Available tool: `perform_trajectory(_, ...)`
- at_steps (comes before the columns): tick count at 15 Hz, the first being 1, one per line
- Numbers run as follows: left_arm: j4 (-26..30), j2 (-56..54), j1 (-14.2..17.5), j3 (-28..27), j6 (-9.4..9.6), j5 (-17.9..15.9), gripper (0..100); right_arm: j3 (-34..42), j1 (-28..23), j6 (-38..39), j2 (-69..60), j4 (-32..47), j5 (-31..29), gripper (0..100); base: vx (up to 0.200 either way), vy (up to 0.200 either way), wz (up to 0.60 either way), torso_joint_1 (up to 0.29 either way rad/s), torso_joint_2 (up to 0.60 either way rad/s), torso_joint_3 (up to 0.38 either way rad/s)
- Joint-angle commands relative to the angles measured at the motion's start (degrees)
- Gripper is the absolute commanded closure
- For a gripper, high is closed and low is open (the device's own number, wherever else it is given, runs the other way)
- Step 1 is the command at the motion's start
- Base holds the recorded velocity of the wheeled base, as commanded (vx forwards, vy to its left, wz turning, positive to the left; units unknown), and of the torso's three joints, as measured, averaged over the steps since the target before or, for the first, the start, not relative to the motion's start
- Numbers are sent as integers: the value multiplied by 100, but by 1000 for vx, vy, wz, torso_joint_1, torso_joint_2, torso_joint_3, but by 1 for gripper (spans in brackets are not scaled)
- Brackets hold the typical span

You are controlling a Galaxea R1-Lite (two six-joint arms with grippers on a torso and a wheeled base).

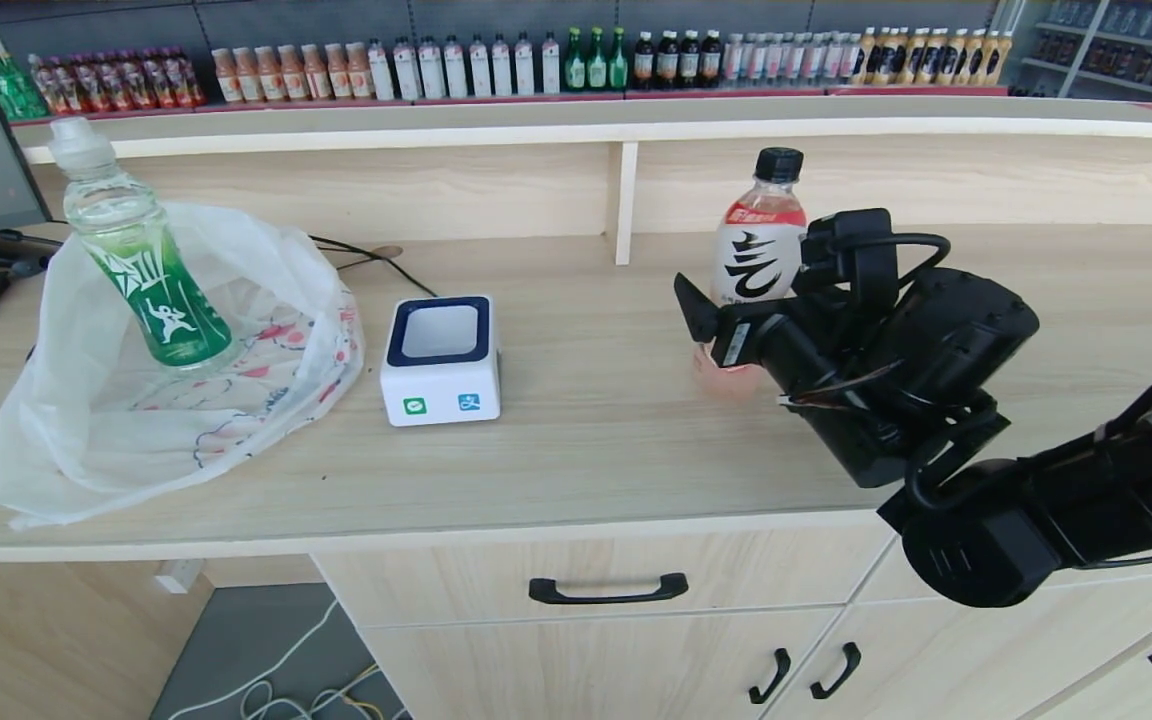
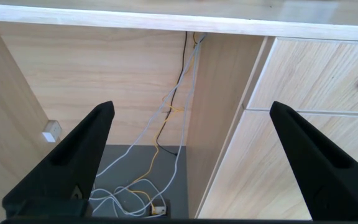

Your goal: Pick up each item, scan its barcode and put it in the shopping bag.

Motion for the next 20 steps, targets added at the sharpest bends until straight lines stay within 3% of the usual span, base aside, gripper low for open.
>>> perform_trajectory(1, -2, -2, 1, 0, 2, 1, 0, -61, -13, -5, 64, 5, 5, 0, 0, 0, 0, 0, 0, 0)
perform_trajectory(8, -2, -2, 1, 0, 2, 1, 0, -113, -21, 3, 108, 5, 84, 0, 0, 0, 0, 0, 0, 0)
perform_trajectory(9, -2, -2, 1, 0, 2, 1, 0, -149, -21, 3, 116, -4, 76, 100, 0, 0, 0, 0, 0, 0)
perform_trajectory(20, -2, -2, 1, 0, 2, 1, 0, -289, -21, 3, 2, 5, 208, 100, 0, 0, 0, 0, 0, 0)
